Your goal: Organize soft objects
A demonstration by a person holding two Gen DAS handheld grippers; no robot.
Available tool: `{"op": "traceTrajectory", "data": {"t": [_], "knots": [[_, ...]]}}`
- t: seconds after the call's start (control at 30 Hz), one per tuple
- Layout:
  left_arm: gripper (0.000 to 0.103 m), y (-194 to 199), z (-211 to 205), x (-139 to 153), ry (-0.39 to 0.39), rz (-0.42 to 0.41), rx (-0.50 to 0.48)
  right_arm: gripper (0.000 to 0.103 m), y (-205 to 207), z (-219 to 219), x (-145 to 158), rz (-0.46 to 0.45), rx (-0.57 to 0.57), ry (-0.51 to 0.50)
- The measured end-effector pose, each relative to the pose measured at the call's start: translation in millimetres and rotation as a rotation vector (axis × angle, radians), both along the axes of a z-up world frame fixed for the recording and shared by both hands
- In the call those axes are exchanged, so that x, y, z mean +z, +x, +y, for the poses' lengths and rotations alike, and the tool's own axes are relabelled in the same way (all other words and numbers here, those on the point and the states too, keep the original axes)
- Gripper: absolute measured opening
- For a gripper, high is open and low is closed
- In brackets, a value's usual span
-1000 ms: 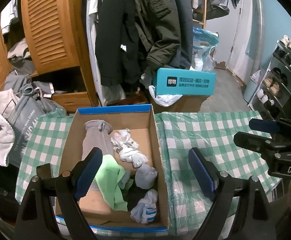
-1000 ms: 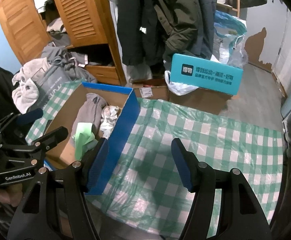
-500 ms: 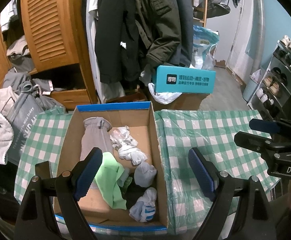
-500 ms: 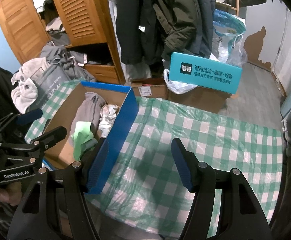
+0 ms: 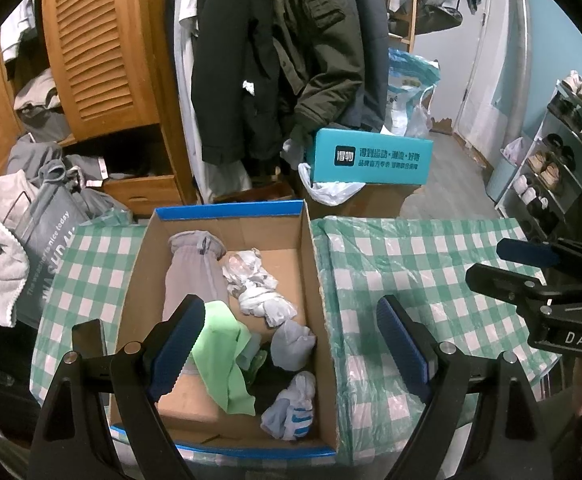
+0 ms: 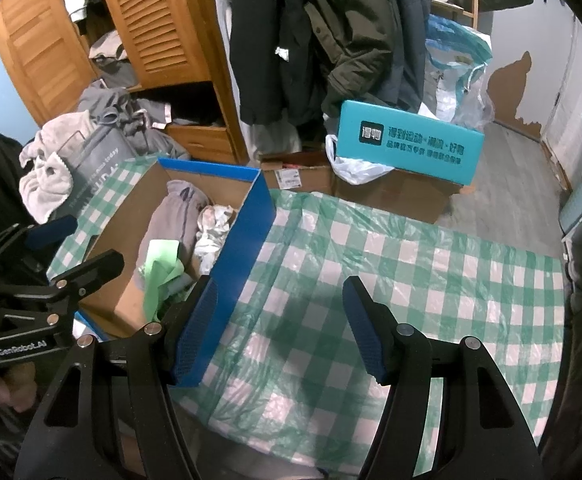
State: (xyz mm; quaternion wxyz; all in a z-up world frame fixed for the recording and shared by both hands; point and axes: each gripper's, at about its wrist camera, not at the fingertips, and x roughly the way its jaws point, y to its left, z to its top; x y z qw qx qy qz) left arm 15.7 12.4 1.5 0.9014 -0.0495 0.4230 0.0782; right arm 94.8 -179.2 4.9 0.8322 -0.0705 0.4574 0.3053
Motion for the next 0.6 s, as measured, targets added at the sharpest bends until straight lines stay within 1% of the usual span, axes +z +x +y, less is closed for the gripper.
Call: {"op": "traceTrajectory", "data": {"t": [0.27, 0.6], "knots": [[0.089, -7.2, 4.2, 0.0, 0.000, 0.001, 0.014, 0.064, -0.5, 2.3, -1.2, -0.006, 0.001, -0.007], [0.089, -2.3, -0.2, 3.1, 0.014, 0.010, -0.005, 0.064, -0.3, 3.0, -0.3, -0.004, 0.002, -0.010]]}}
